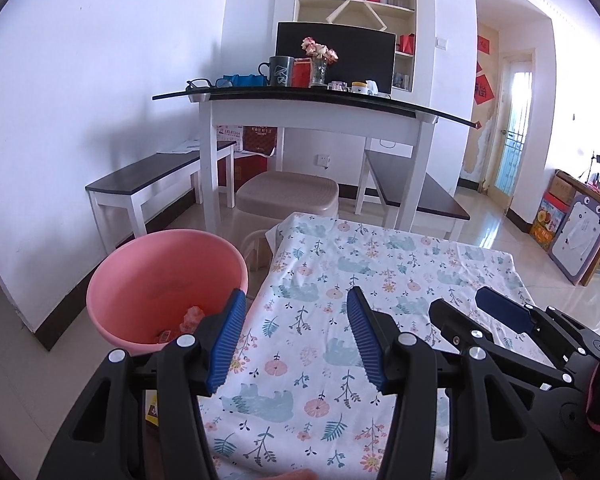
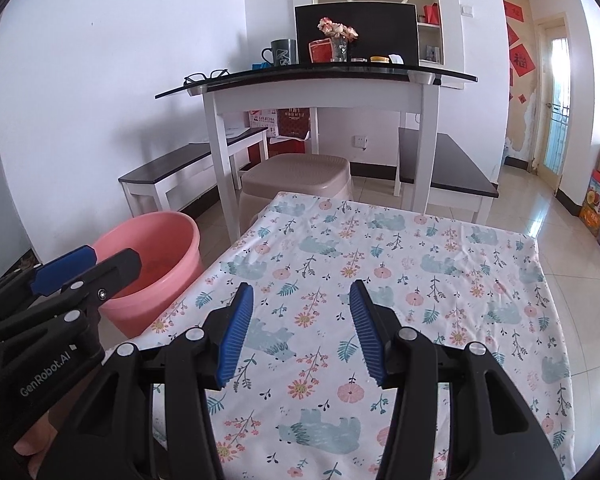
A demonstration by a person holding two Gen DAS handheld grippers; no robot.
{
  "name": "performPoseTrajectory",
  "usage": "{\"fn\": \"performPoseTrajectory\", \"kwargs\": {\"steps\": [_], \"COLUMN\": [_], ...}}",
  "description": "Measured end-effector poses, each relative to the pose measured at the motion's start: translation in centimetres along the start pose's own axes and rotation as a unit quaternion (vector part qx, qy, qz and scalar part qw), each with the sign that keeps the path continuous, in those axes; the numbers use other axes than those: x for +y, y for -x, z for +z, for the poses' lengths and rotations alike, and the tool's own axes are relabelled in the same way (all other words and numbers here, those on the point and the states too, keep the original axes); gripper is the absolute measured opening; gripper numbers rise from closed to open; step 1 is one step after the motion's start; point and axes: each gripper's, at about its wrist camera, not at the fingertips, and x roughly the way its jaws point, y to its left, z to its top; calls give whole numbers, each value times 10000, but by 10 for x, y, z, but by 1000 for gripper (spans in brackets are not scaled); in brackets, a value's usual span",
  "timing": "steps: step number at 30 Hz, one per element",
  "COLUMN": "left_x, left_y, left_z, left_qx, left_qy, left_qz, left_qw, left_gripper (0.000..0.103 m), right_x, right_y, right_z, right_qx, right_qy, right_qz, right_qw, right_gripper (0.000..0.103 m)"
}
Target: Collect trash
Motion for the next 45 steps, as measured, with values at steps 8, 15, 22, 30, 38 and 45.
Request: {"fn": "performPoseTrajectory", "kwargs": {"steps": [8,15,22,30,38,45], "left_x": [-1,-1,-1,-1,-1,-4], "left_y": [1,1,1,1,1,2], "left_z": [1,1,1,1,1,-2], "left_qx": [-11,-4,1,-6,-9,-19], "left_qy": [3,7,2,1,2,-10], "left_qz": [-9,-8,-11,-12,-22,-43], "left_qw": [10000,10000,10000,10000,10000,10000], "left_gripper": [52,52,52,52,52,52], "right_x": [0,-1,1,1,1,1], "right_y": [0,0,-4,-6,-6,-6], "right_z": [0,0,-2,-4,-4,-4], "right_qx": [4,40,81,111,106,110], "right_qy": [-5,-1,6,10,12,14], "right_qz": [3,10,13,18,15,15], "right_qw": [10000,10000,10000,9999,9999,9999], "right_gripper": [51,51,51,51,51,51]}}
